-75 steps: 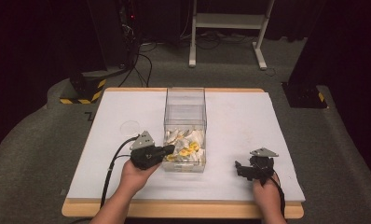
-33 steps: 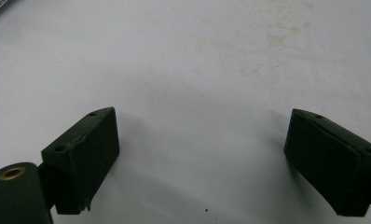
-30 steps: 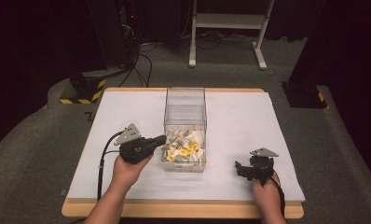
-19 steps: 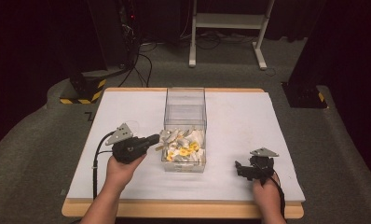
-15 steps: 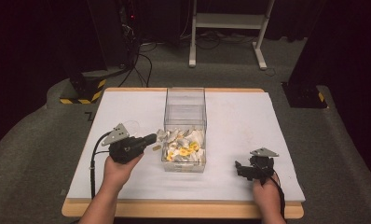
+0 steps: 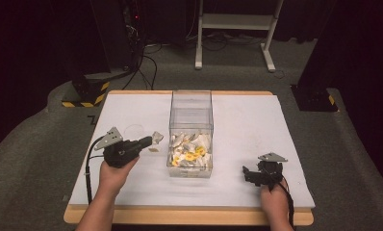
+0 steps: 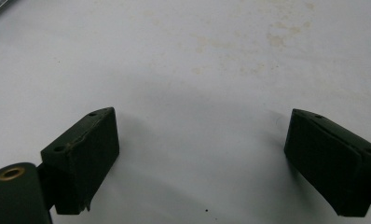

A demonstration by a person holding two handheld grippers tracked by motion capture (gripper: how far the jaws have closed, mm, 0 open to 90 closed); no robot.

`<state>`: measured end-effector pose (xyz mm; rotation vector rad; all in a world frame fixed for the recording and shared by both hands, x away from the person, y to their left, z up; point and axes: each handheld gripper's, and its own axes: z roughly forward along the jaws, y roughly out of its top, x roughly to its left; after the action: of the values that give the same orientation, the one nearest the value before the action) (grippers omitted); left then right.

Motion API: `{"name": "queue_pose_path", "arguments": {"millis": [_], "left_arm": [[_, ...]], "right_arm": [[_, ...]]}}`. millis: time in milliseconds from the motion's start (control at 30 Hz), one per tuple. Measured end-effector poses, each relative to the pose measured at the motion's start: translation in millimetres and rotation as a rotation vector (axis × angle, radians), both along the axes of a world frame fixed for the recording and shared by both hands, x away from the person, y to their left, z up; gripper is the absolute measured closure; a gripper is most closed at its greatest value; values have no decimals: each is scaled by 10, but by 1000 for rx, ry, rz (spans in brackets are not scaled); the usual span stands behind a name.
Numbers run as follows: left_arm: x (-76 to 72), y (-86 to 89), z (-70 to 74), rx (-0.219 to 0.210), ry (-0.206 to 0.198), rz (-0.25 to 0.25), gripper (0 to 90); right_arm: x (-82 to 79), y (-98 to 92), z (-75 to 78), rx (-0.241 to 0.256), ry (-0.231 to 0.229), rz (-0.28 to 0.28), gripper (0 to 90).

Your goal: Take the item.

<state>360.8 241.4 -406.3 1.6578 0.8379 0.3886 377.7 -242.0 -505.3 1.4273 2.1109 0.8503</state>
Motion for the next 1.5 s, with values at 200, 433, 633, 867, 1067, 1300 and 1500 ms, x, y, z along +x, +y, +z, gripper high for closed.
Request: {"name": "queue_pose_path", "arguments": {"millis": [200,433,633,867,1067,1300,1500], "left_arm": [[31,93,-28,-17,12,19,888],[67,152,-26,-26,13,31,889],[106,227,-7,-47,10,57,890],[176,315,-7,-68,12,77,890],[230,368,1,-68,8,94,891],[261,393,31,-66,-4,104,892],[292,419,43,-59,-11,116,893]], "right_arm": [[6,-3,-2,2,0,1,95],[4,-1,-2,2,1,0,95],[5,-1,-2,2,1,-1,95],[4,1,-2,1,1,-1,95],[2,3,-2,-2,-1,0,96],[2,3,-2,-4,-3,2,96],[1,4,-3,-4,-5,1,96]]}}
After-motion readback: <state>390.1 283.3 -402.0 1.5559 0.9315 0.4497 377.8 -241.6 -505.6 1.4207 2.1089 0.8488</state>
